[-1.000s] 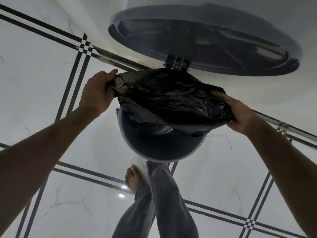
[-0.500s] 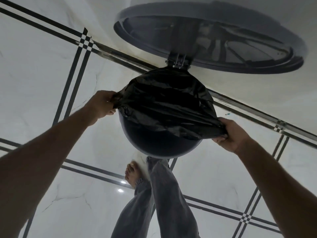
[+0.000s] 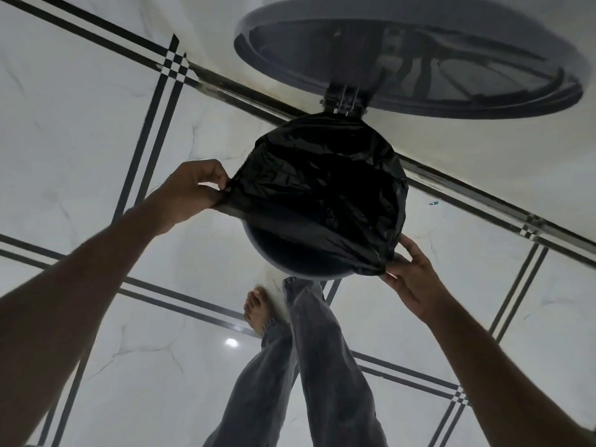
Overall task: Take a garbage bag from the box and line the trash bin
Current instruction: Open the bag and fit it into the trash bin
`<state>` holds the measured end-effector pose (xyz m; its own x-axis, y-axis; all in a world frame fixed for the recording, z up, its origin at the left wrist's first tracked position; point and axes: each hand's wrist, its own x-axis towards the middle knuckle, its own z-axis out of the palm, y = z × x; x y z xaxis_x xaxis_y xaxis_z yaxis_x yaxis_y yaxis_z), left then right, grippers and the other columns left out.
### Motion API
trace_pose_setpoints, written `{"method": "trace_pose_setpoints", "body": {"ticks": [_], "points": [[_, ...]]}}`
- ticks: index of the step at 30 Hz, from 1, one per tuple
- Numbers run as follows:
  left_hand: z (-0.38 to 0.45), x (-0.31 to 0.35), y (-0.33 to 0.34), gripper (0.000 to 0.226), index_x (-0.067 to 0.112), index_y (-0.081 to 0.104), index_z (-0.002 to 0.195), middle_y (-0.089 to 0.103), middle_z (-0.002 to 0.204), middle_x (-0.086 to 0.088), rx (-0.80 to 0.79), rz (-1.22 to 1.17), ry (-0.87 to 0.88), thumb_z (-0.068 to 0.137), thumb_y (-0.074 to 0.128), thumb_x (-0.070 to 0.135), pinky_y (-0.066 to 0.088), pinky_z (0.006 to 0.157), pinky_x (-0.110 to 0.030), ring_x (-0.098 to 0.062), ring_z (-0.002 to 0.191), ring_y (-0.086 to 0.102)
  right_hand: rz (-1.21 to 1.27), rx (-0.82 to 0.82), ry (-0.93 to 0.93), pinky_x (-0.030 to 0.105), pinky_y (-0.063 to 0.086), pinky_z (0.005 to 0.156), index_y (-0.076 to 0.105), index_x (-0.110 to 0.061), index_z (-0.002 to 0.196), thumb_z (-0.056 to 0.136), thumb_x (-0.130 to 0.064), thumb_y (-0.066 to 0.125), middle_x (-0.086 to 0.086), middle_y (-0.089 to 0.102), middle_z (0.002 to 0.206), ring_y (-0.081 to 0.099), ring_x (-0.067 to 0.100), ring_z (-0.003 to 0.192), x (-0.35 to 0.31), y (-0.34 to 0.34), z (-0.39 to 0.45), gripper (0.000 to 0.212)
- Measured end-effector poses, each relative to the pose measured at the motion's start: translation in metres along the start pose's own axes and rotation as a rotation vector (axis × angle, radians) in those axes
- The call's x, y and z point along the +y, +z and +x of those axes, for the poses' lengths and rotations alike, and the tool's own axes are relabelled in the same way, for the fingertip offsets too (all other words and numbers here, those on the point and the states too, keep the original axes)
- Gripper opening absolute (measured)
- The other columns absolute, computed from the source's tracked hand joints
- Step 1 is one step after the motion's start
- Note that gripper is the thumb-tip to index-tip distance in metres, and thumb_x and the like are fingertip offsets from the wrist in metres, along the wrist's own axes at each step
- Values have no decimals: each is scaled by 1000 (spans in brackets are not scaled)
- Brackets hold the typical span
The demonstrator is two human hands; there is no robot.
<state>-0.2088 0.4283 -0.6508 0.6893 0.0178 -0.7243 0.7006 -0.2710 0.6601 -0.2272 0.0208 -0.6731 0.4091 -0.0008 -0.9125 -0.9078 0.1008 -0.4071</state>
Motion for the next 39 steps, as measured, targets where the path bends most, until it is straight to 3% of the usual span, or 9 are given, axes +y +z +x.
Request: {"method": "trace_pose_setpoints", "body": {"ticks": [5,9,12,17,20,23,26,31,39], "points": [[0,-5,-8,27,9,61,96,70,90,-14,-148,-111,-185,78,74,-7,58,64,-20,-16,74,72,-287,112,-69,43,57,85,48,-28,138,77,27,50,11,62,99,66,22,84,-2,11,4,82],[-5,-7,8,14,1,64,99,69,98,-19,27,-270,-296,90,58,-7,61,67,-23,-24,86,70,-321,97,-75,45,56,85,49,-28,134,76,27,49,11,61,95,63,25,85,-5,16,5,80],[-11,-4,24,21,9,62,93,68,97,-9,144,-684,-357,98,44,0,61,74,-28,-19,86,68,-288,113,-69,40,56,79,48,-25,137,75,28,50,13,62,98,66,25,84,-3,16,5,81],[-18,-9,52,23,11,63,112,67,101,-6,244,-1077,-429,101,44,17,58,58,-24,-17,80,63,-219,94,-52,32,58,72,47,-24,140,76,27,49,17,64,105,68,27,88,2,14,3,82],[-28,-14,65,19,13,66,98,69,88,-3,265,-1116,-395,97,51,25,56,63,-27,-18,74,66,-288,72,-79,31,60,72,46,-27,139,78,25,54,14,65,98,68,26,86,4,15,-1,81],[-37,-25,76,23,12,62,102,60,84,-7,310,-1041,-328,88,48,1,49,73,-29,-20,77,58,-531,110,-127,32,58,66,39,-34,142,80,12,64,13,64,97,67,26,84,10,18,-2,81],[-39,-36,90,39,16,53,96,57,83,-6,307,-690,-346,81,43,-18,50,74,-28,-19,77,57,-528,180,-171,28,55,60,40,-29,141,81,10,64,12,64,98,67,27,82,16,24,3,76],[-30,-56,94,17,15,60,97,62,98,-2,293,134,-354,86,53,5,57,82,-47,-31,88,66,-97,227,-70,30,59,64,45,-15,129,78,30,49,13,63,97,65,24,83,17,44,16,68],[-40,-48,112,18,14,59,87,56,73,-2,298,-695,-592,101,50,21,46,43,-17,-10,50,45,-37,346,65,26,55,64,47,-14,124,83,20,58,12,65,91,65,22,81,19,42,14,55]]}}
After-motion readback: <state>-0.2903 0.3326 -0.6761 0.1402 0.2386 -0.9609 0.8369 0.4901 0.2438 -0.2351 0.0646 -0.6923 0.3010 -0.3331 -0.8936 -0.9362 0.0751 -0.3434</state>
